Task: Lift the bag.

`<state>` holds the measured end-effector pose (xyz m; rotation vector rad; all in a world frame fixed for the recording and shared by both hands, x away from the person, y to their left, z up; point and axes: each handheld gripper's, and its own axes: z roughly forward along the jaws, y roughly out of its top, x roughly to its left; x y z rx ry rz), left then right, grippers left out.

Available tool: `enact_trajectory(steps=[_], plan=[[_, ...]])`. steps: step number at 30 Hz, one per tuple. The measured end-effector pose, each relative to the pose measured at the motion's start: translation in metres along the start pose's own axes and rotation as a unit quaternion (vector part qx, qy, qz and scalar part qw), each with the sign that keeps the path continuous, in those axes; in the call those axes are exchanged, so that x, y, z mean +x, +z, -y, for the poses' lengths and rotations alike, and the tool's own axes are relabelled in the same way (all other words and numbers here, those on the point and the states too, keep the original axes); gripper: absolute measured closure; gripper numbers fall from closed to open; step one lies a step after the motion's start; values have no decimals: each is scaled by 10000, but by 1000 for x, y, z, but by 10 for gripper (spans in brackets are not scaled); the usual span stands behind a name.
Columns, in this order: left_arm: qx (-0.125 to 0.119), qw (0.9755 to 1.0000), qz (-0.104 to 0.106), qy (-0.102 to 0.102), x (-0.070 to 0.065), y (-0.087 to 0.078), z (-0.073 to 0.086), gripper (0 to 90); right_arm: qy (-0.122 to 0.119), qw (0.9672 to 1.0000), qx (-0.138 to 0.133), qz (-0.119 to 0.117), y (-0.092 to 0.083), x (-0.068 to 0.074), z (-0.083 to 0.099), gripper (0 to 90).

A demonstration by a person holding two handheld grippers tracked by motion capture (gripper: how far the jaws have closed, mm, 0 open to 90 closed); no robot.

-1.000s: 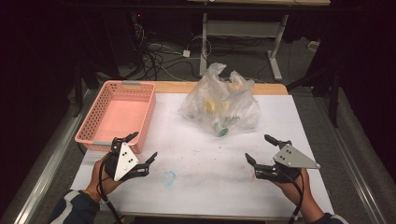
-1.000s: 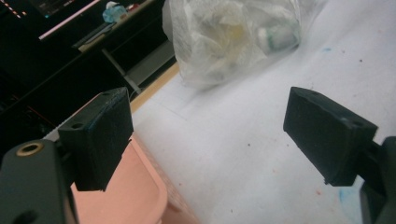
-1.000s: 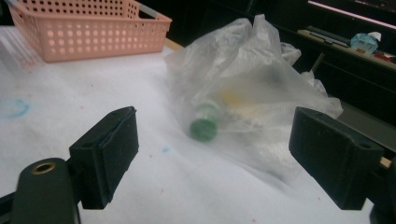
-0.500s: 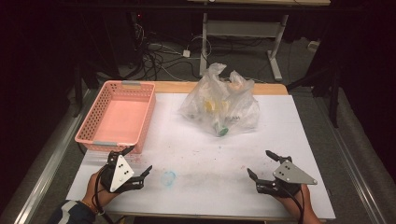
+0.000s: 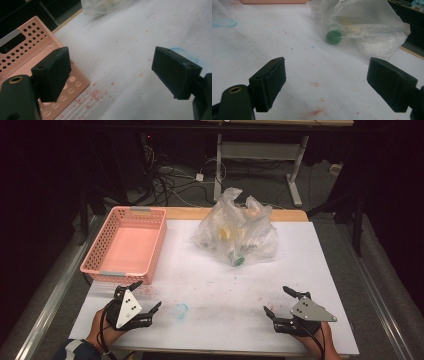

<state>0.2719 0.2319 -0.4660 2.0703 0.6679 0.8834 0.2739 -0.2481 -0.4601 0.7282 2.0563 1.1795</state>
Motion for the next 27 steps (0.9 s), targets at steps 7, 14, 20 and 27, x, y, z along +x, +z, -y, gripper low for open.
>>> enact_trajectory(steps=[7,14,20,27], plan=[[0,10000,4,3,2,1,-1,155,7,10000,-44,20,-2,-1,-1,163],[10,10000,32,7,2,2,-1,155,-1,10000,-35,5,-2,-1,0,163],[32,10000,46,3,2,3,-1,155,-11,10000,-12,0,-2,-2,0,163],[87,9999,69,-23,4,6,-1,155,-11,10000,24,-17,0,-2,1,163]])
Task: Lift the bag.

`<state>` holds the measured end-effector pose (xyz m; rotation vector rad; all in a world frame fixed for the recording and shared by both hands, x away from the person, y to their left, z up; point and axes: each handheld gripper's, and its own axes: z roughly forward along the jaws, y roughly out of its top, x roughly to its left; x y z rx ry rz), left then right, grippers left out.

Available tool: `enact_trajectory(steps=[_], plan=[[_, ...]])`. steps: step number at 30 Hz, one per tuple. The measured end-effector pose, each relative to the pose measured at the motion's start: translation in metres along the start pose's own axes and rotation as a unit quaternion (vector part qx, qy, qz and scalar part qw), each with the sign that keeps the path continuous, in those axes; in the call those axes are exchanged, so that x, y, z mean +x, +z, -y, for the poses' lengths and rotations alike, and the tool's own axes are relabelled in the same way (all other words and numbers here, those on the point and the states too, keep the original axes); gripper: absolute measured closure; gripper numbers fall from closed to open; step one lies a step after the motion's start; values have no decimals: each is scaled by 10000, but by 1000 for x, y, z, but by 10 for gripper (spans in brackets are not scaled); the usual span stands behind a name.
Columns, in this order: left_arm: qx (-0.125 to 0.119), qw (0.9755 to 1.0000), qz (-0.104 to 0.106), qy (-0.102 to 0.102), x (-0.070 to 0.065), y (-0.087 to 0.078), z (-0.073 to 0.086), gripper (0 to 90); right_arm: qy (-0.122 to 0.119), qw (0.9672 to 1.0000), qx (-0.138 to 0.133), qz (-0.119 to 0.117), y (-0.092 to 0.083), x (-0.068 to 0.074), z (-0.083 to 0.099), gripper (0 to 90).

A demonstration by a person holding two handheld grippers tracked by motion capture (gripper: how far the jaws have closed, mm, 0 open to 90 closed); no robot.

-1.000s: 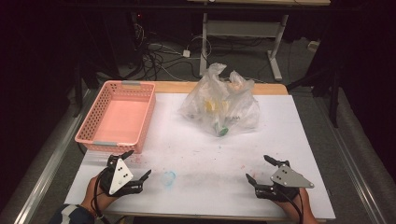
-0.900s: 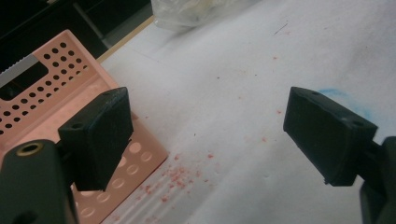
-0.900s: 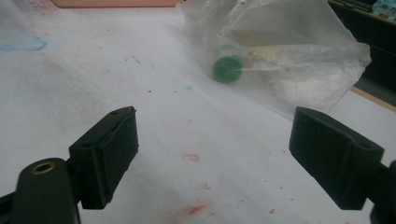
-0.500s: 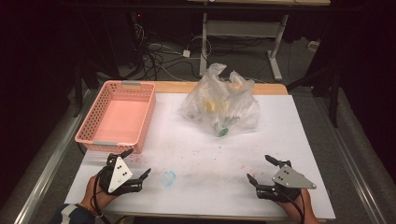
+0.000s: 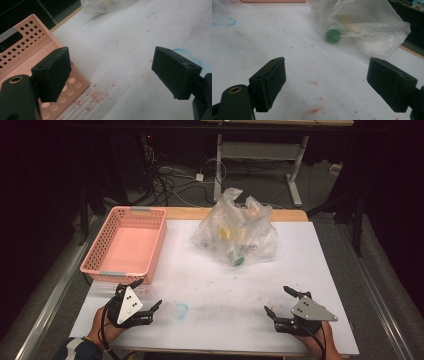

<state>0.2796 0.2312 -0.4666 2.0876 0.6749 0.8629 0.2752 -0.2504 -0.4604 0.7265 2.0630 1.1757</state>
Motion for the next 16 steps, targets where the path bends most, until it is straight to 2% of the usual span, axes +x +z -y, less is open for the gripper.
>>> enact_trajectory(steps=[4,16], plan=[[16,10000,9,-10,0,2,0,155,9,10000,17,8,0,-1,1,163],[19,9999,82,130,-1,9,-5,155,57,9999,72,106,-5,-2,4,161]])
